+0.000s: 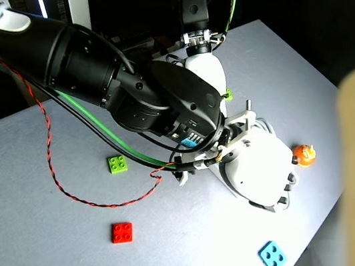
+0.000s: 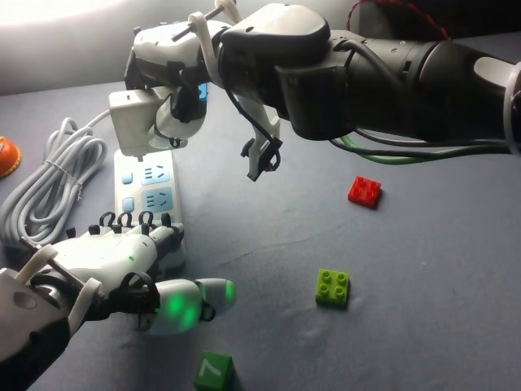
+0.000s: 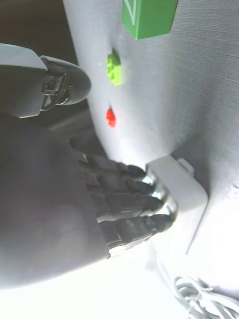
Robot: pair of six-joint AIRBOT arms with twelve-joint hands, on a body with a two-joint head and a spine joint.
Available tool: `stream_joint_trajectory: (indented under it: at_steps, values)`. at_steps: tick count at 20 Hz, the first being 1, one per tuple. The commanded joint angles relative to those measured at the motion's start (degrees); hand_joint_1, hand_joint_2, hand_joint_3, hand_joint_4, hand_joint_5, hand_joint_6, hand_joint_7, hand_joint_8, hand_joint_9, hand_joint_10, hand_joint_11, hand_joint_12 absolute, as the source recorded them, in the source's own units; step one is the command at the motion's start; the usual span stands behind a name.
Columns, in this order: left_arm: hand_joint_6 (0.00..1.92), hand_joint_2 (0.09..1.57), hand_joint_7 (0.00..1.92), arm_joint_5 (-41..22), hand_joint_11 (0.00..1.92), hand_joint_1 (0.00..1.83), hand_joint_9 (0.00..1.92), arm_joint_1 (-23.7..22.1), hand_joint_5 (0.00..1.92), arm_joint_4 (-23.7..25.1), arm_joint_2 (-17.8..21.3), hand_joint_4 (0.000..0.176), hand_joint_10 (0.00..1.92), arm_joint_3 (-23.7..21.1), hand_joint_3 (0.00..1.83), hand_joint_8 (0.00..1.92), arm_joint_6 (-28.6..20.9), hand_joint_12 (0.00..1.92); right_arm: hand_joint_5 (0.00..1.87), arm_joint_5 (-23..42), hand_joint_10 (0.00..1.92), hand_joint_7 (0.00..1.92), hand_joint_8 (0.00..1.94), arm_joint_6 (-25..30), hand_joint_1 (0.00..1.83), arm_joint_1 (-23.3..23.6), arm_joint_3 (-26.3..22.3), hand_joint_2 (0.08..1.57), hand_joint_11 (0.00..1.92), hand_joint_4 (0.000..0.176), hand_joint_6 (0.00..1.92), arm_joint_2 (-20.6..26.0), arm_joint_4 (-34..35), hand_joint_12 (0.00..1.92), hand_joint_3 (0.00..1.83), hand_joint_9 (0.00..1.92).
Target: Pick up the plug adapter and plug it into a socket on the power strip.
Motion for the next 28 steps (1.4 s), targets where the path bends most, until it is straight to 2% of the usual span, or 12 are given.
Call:
stream_joint_trajectory:
  at_steps: [1,10,13,16,18,24,28]
  values:
    - [0.00,1.16,0.08,-0.14,0.00,0.00,0.08,-0.08,0.05,0.63,0.11,0.000,0.00,0.15,0.00,0.00,-0.24,0.20,0.76,2.00,0.81,0.97,1.17,-0.57,1.22,0.46,-0.23,1.18,0.57,0.000,1.17,0.15,0.48,1.33,0.00,0.86]
    - [0.00,1.16,0.07,-0.14,0.00,0.00,0.06,-0.16,0.03,0.63,0.12,0.000,0.00,0.18,0.00,0.01,-0.24,0.11,0.84,2.17,0.84,0.97,1.14,-1.17,1.22,-0.48,0.49,1.16,0.58,0.000,1.08,-0.85,0.53,1.33,0.00,0.86]
    - [0.00,1.16,0.06,-0.14,0.00,0.00,0.05,-0.17,0.02,0.63,0.15,0.000,0.00,0.29,0.00,0.00,-0.24,0.11,0.83,2.12,0.83,0.97,1.14,-1.16,1.22,-0.88,0.86,1.16,0.57,0.000,1.10,-1.25,0.54,1.33,0.00,0.85]
    - [0.00,1.17,0.06,-0.14,0.00,0.00,0.05,-0.13,0.03,0.63,0.15,0.000,0.00,0.25,0.00,0.00,-0.01,0.12,0.81,1.50,0.79,1.01,1.10,-1.16,1.23,-1.19,1.67,1.15,0.63,0.000,1.10,-1.78,0.53,1.29,0.00,0.92]
    - [0.00,1.17,0.05,-0.18,0.00,0.00,0.03,-0.05,0.03,0.63,0.15,0.000,0.01,0.23,0.00,0.00,0.01,0.05,0.78,0.23,0.80,0.99,1.13,-1.18,1.23,-1.37,2.93,1.17,0.63,0.000,1.15,-2.37,0.53,1.32,0.00,0.91]
    - [0.00,1.16,0.07,-0.22,0.01,0.00,0.06,-0.08,0.04,0.63,0.14,0.000,0.01,0.22,0.00,0.01,0.01,0.06,0.83,-0.42,0.77,1.02,1.07,-1.25,1.24,-1.73,4.15,1.15,0.67,0.000,1.08,-3.00,0.53,1.28,0.00,0.93]
    - [0.01,1.17,0.07,-0.33,0.00,0.00,0.05,-0.23,0.05,0.63,0.11,0.000,0.00,0.26,0.00,0.01,0.01,0.07,0.83,0.07,0.80,0.97,1.16,-1.31,1.22,-1.89,4.14,1.16,0.59,0.000,1.09,-3.16,0.53,1.31,0.00,0.88]
